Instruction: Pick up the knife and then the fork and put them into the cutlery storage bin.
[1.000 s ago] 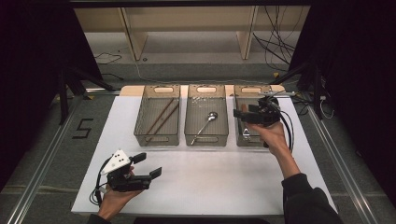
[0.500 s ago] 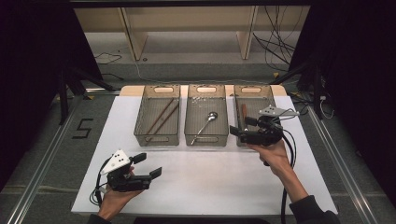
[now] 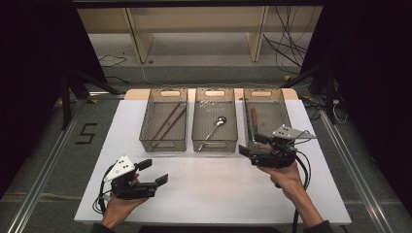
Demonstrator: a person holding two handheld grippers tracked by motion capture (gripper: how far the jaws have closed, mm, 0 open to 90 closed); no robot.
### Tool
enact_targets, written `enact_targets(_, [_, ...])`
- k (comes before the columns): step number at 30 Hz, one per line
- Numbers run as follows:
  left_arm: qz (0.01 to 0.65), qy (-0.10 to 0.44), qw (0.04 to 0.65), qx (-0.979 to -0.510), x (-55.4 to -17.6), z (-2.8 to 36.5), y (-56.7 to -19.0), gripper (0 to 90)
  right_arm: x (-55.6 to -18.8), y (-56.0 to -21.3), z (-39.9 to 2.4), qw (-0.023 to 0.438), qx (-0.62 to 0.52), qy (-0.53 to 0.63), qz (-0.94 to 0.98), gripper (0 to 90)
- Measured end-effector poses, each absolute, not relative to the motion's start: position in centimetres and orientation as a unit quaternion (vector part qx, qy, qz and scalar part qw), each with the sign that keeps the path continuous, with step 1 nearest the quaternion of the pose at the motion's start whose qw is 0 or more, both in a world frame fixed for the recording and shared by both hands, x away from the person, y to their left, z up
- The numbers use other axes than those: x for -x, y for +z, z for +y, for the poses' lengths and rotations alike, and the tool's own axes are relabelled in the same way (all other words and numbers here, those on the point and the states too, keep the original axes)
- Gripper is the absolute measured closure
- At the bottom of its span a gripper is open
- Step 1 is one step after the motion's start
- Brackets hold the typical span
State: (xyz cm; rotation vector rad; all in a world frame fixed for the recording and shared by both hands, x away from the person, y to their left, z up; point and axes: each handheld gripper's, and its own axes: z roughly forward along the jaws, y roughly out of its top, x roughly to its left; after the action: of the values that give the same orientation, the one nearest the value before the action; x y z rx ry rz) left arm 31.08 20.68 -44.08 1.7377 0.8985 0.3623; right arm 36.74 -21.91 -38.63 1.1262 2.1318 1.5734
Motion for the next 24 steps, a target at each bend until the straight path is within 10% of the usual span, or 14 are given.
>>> enact_targets(24, [0.374, 0.147, 0.546, -0.735, -31.1, 20.6, -44.1, 15.6, -31.8, -42.8, -23.0, 0.136, -0.386, 0.542, 0.734, 18.4])
